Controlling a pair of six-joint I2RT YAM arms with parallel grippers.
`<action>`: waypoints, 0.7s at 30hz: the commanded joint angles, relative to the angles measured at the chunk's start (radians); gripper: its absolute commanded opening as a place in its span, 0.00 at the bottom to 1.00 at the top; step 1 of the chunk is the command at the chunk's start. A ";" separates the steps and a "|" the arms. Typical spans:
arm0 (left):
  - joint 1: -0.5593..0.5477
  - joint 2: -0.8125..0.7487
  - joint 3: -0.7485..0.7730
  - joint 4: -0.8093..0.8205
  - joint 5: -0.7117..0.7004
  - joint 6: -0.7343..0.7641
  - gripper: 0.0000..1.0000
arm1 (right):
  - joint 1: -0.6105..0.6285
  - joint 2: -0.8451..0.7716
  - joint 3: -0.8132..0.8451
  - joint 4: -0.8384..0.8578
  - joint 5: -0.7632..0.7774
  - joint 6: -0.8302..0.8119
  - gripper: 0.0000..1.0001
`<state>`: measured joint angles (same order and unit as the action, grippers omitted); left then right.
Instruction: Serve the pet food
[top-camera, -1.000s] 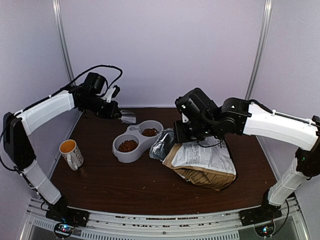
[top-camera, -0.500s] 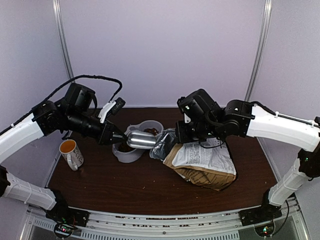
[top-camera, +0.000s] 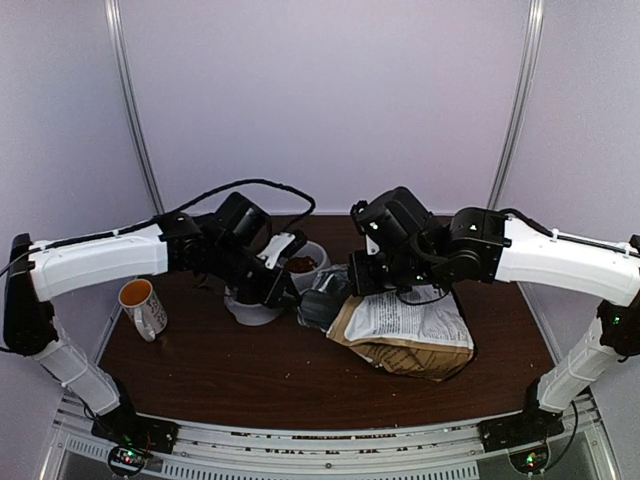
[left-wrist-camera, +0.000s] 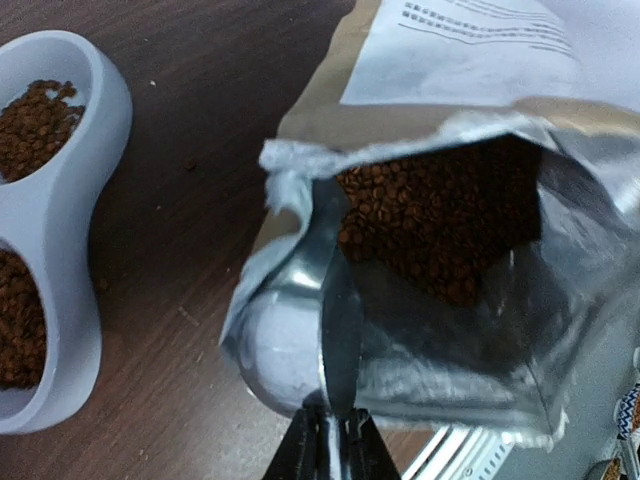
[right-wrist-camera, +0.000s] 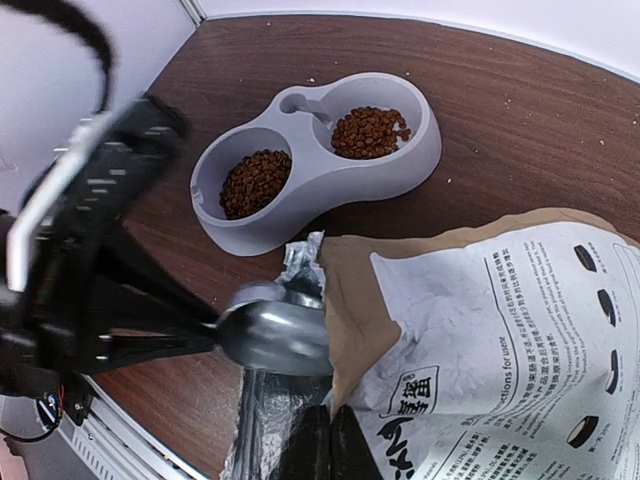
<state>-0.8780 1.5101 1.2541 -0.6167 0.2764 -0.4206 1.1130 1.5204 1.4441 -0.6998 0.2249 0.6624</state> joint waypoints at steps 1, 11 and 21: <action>-0.026 0.176 0.088 0.197 -0.007 -0.065 0.00 | 0.015 -0.042 -0.007 0.056 0.019 0.031 0.00; -0.099 0.400 0.196 0.461 0.256 -0.184 0.00 | 0.014 -0.051 0.021 0.028 0.054 0.037 0.00; -0.098 0.413 0.178 0.624 0.458 -0.243 0.00 | 0.002 -0.120 -0.034 0.053 0.030 0.058 0.00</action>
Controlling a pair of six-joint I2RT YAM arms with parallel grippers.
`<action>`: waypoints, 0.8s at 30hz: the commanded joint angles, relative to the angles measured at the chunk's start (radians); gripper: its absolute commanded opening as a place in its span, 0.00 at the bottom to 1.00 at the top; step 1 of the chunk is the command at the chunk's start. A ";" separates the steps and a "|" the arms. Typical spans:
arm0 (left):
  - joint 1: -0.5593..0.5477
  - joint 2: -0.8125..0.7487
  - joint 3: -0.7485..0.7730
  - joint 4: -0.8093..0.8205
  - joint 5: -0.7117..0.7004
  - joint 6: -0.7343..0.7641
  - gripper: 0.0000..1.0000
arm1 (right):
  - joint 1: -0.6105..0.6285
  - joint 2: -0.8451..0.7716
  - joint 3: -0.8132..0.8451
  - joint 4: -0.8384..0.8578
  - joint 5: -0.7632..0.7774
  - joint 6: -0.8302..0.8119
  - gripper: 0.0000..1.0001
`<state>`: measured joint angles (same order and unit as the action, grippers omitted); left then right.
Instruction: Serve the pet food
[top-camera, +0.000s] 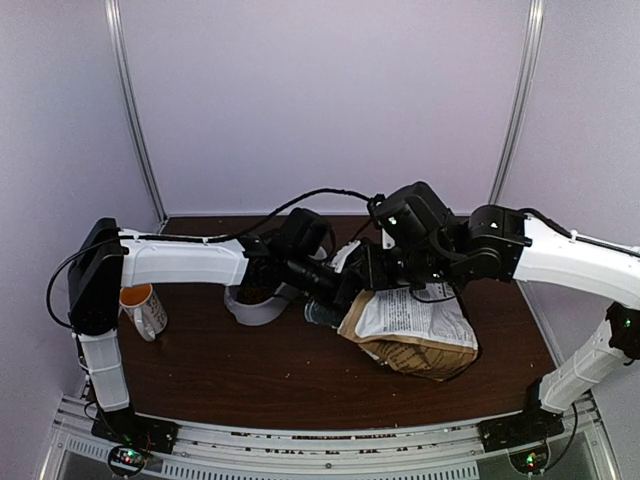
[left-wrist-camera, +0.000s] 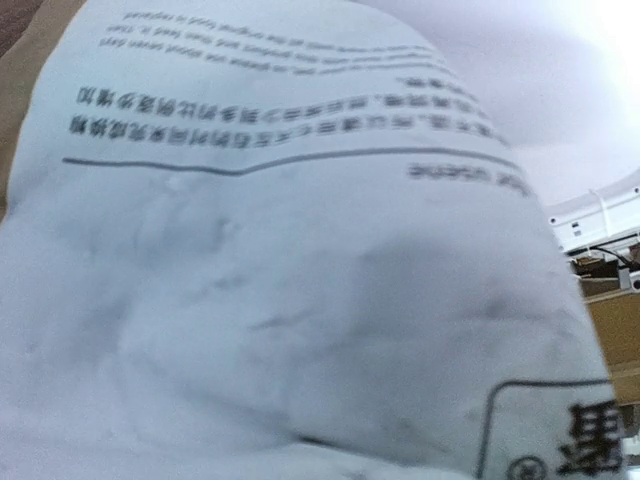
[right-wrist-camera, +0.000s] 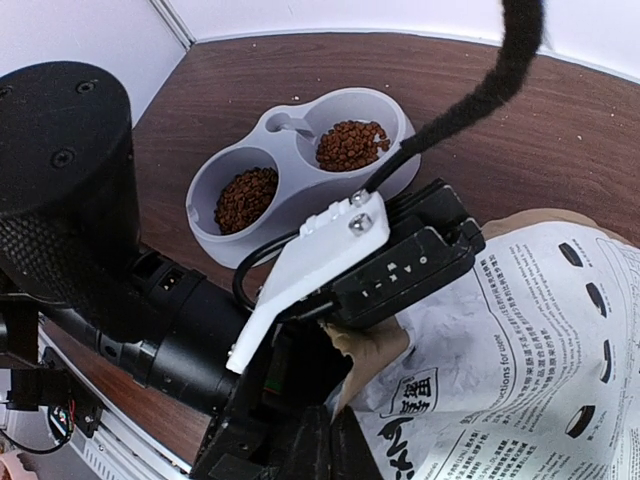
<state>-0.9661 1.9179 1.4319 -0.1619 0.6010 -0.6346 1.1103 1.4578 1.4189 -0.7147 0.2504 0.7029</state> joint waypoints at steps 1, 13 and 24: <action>-0.010 0.006 0.000 0.181 0.144 -0.036 0.00 | 0.004 -0.065 -0.012 0.069 0.005 0.020 0.00; 0.037 -0.106 -0.086 0.275 0.160 -0.138 0.00 | -0.011 -0.112 -0.066 0.052 0.006 0.042 0.00; 0.145 -0.333 -0.354 0.435 0.169 -0.333 0.00 | -0.023 -0.140 -0.089 0.054 0.016 0.048 0.00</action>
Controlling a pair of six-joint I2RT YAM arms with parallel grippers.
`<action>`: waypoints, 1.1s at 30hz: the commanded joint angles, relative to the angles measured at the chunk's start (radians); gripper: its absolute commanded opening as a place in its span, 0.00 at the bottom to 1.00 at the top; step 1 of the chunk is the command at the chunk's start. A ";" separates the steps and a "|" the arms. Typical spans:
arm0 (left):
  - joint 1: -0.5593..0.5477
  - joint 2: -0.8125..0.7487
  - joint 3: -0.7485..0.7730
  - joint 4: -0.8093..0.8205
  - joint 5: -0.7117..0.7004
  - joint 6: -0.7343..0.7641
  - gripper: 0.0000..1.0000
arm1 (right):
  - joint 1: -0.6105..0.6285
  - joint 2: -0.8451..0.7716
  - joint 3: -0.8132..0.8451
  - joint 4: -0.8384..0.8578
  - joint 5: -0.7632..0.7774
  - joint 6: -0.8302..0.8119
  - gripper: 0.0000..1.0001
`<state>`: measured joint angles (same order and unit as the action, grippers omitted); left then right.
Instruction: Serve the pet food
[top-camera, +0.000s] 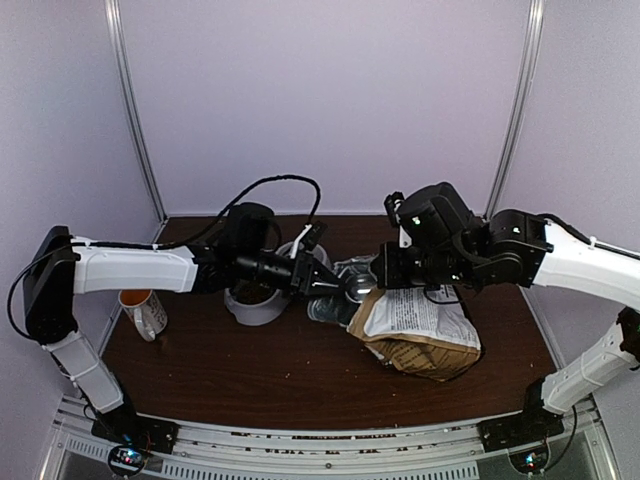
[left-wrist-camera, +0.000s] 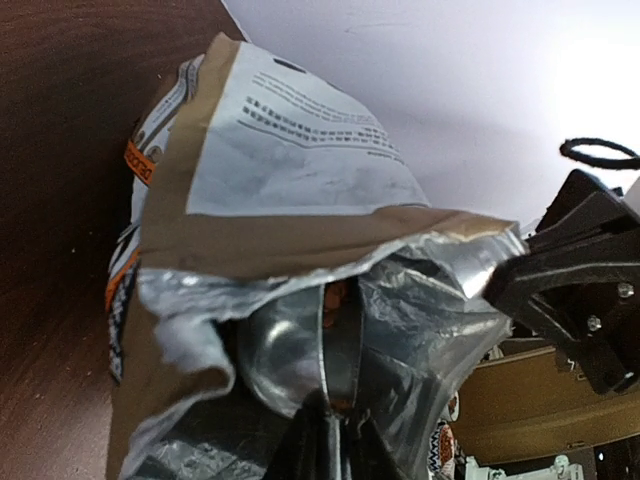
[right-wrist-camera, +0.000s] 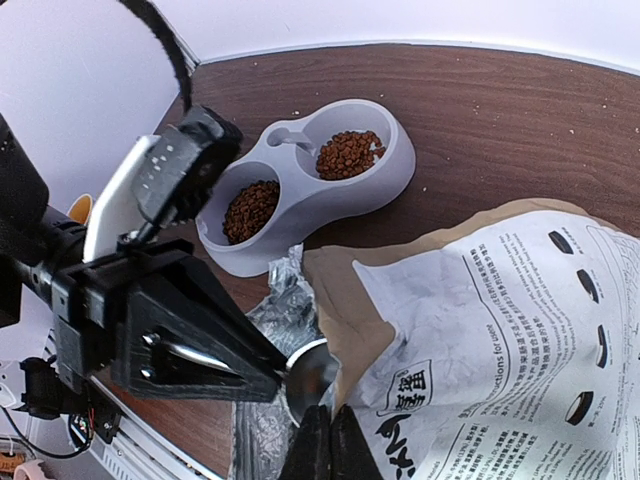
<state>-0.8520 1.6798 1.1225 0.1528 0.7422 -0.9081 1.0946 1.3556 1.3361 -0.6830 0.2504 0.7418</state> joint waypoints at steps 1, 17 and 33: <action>0.041 -0.119 -0.064 0.121 0.029 -0.067 0.00 | -0.008 -0.038 -0.006 0.022 0.015 0.008 0.00; 0.179 -0.397 -0.252 0.014 0.070 -0.079 0.00 | -0.017 -0.025 -0.006 0.020 0.012 0.014 0.00; 0.247 -0.462 -0.319 0.018 0.093 -0.116 0.00 | -0.019 -0.005 0.005 0.015 0.013 0.013 0.00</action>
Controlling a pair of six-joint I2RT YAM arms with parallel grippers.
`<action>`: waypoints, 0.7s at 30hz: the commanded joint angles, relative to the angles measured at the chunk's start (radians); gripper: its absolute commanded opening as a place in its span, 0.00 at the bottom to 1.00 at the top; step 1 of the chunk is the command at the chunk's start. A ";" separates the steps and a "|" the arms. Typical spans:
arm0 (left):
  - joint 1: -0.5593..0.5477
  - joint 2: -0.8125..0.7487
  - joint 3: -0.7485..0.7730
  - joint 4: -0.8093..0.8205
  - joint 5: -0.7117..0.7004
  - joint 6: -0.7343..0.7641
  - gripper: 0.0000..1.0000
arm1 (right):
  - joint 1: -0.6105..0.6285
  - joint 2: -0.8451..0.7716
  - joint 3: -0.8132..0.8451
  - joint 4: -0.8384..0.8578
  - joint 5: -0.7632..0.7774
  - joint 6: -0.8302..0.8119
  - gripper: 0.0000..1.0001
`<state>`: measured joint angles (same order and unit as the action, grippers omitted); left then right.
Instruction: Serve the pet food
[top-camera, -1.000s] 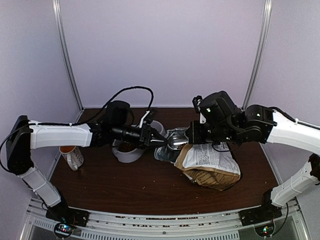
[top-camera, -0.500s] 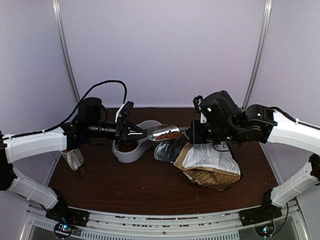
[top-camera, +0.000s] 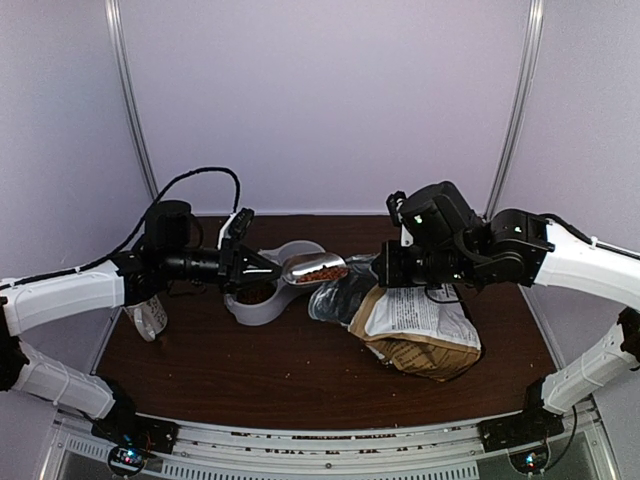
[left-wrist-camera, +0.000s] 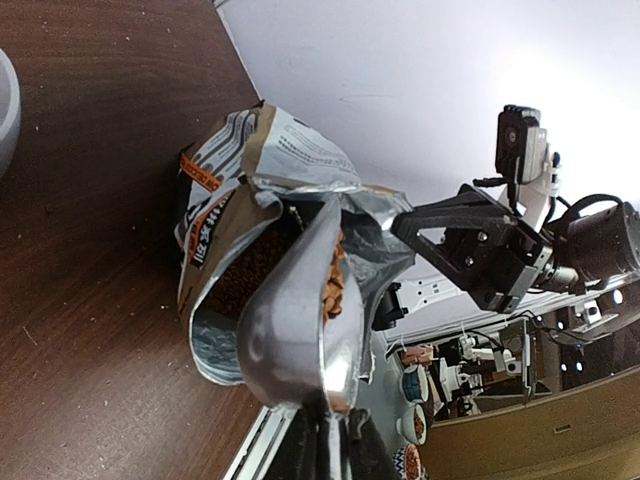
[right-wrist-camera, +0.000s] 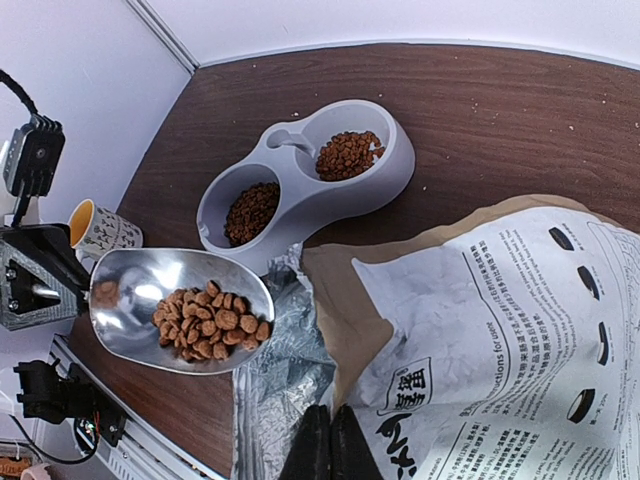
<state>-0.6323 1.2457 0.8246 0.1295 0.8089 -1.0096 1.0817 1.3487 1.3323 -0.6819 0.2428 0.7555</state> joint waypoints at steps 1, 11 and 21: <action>0.038 -0.030 -0.028 0.046 0.030 -0.021 0.00 | -0.006 0.003 0.010 0.012 0.020 -0.001 0.00; 0.178 -0.042 -0.051 0.056 0.063 -0.047 0.00 | -0.007 0.015 0.018 0.008 0.022 -0.006 0.00; 0.380 0.053 0.005 0.062 0.042 -0.012 0.00 | -0.012 0.029 0.035 0.004 0.019 -0.016 0.00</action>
<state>-0.3031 1.2388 0.7795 0.1310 0.8516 -1.0458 1.0817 1.3655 1.3357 -0.6758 0.2352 0.7544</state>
